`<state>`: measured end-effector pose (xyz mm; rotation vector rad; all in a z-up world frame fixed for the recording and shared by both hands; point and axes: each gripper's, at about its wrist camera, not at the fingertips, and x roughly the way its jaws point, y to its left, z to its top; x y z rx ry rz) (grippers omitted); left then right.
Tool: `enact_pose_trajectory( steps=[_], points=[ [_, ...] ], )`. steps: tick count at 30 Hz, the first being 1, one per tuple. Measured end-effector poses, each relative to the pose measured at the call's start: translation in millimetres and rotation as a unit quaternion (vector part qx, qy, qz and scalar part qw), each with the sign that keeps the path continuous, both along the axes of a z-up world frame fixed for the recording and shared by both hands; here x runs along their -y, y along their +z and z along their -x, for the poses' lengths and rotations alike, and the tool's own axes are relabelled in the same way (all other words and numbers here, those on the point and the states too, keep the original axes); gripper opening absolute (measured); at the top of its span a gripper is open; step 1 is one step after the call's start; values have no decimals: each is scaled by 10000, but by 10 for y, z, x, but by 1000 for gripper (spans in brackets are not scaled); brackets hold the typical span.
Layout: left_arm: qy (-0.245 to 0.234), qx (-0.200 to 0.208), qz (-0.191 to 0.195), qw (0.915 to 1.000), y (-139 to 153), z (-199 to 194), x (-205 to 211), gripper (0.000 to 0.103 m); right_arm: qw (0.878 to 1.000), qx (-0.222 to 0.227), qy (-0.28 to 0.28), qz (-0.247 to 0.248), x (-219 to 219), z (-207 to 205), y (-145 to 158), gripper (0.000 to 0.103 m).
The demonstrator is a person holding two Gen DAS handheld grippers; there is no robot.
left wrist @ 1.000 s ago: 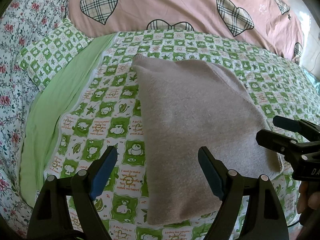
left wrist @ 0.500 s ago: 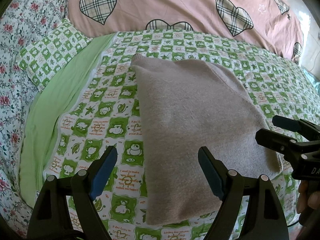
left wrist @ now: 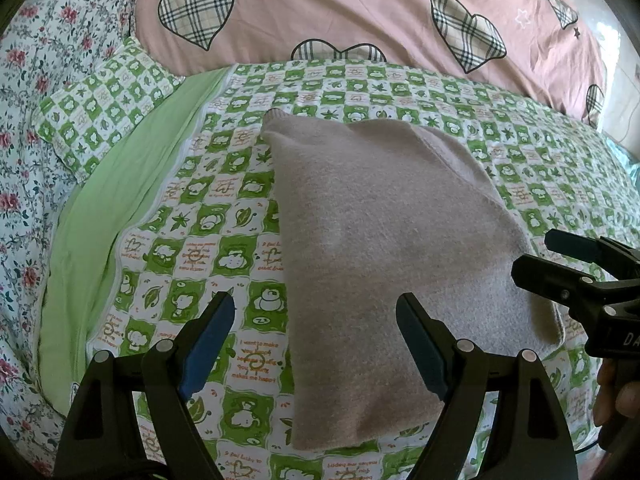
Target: Fold small clothes
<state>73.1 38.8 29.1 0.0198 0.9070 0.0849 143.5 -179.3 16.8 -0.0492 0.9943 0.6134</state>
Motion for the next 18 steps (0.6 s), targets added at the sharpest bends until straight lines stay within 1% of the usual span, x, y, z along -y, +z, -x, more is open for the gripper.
enact_pose_trajectory(
  steps=[18],
  points=[
    [4,-1,1,10000,2,3,7,83,10000,2,7,4,2,1,-6,89]
  ],
)
